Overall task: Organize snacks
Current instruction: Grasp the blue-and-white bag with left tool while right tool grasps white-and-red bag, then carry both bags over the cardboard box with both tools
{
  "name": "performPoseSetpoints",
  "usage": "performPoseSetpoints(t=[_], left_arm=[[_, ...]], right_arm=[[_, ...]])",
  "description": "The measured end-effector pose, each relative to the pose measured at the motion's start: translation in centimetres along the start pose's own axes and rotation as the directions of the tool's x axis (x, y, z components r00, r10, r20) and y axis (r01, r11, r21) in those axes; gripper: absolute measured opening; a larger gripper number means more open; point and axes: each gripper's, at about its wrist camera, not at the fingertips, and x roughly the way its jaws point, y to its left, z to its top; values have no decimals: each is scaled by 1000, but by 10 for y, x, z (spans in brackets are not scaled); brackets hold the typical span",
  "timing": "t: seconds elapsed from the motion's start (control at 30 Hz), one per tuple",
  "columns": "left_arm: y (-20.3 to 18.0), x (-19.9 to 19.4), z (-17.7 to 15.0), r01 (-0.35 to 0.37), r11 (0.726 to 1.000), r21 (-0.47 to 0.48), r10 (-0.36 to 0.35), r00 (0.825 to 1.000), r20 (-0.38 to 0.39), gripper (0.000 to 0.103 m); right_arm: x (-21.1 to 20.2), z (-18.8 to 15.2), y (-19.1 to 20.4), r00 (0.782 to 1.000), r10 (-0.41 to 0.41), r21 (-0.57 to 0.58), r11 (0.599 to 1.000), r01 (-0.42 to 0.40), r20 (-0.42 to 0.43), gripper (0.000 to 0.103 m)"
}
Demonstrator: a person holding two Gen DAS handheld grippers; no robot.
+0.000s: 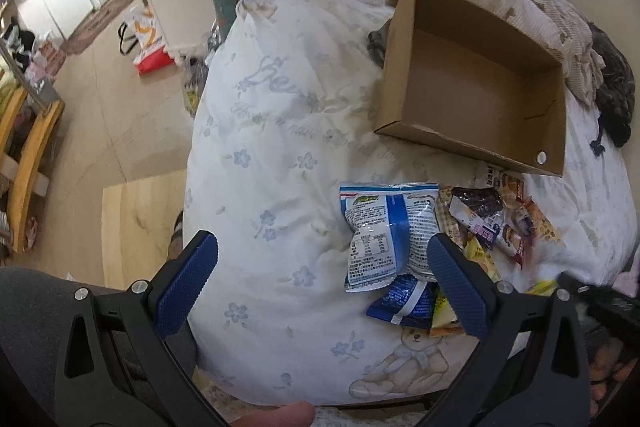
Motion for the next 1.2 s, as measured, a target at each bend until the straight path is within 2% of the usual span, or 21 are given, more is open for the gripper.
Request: performPoseSetpoints(t=[0.07, 0.13, 0.27, 0.33, 0.57, 0.83, 0.87, 0.9, 0.93, 0.97, 1.0, 1.03, 1.2], left_arm=[[1, 8, 5, 1, 1000, -24, -2, 999, -41, 103], [0, 18, 8, 12, 999, -48, -16, 996, -85, 103], [-6, 42, 13, 55, 991, -118, -74, 985, -158, 103], [-10, 58, 13, 88, 982, -168, -121, 972, -203, 103], [-37, 102, 12, 102, 976, -192, -156, 943, -292, 103], [-50, 140, 12, 61, 988, -143, -107, 935, -339, 103], [-50, 142, 12, 63, 989, -137, -106, 936, -335, 101], [-50, 143, 12, 61, 990, -127, -100, 939, -328, 88], [-50, 144, 11, 62, 991, -121, -100, 937, -334, 80], [-49, 142, 10, 71, 989, -130, -111, 937, -332, 78], [-49, 141, 10, 72, 988, -136, -113, 940, -321, 68], [-48, 134, 11, 82, 987, -136, -120, 946, -302, 62], [-50, 102, 10, 116, 988, -101, -136, 964, -227, 58]], right_arm=[[-11, 8, 5, 997, 29, -43, 999, -27, 66, 38], [-16, 18, 4, 989, 104, -50, 994, -99, 102, 38], [-5, 27, -1, 974, 187, -42, 982, -183, 125, 38], [-1, 25, -4, 974, 196, -15, 981, -196, 110, 38], [5, 24, -2, 976, 194, -13, 981, -194, 95, 38], [10, 27, -6, 980, 180, -6, 984, -180, 83, 38], [11, 27, -6, 981, 178, -6, 984, -178, 81, 38], [11, 28, -6, 981, 176, -7, 984, -176, 80, 38], [11, 29, -6, 981, 175, -8, 985, -175, 81, 38], [11, 29, -6, 981, 174, -10, 985, -173, 82, 38], [11, 28, -5, 981, 173, -9, 985, -173, 82, 38], [10, 28, -6, 980, 179, -5, 984, -179, 83, 38], [3, 26, -4, 976, 197, -10, 980, -197, 96, 39]])
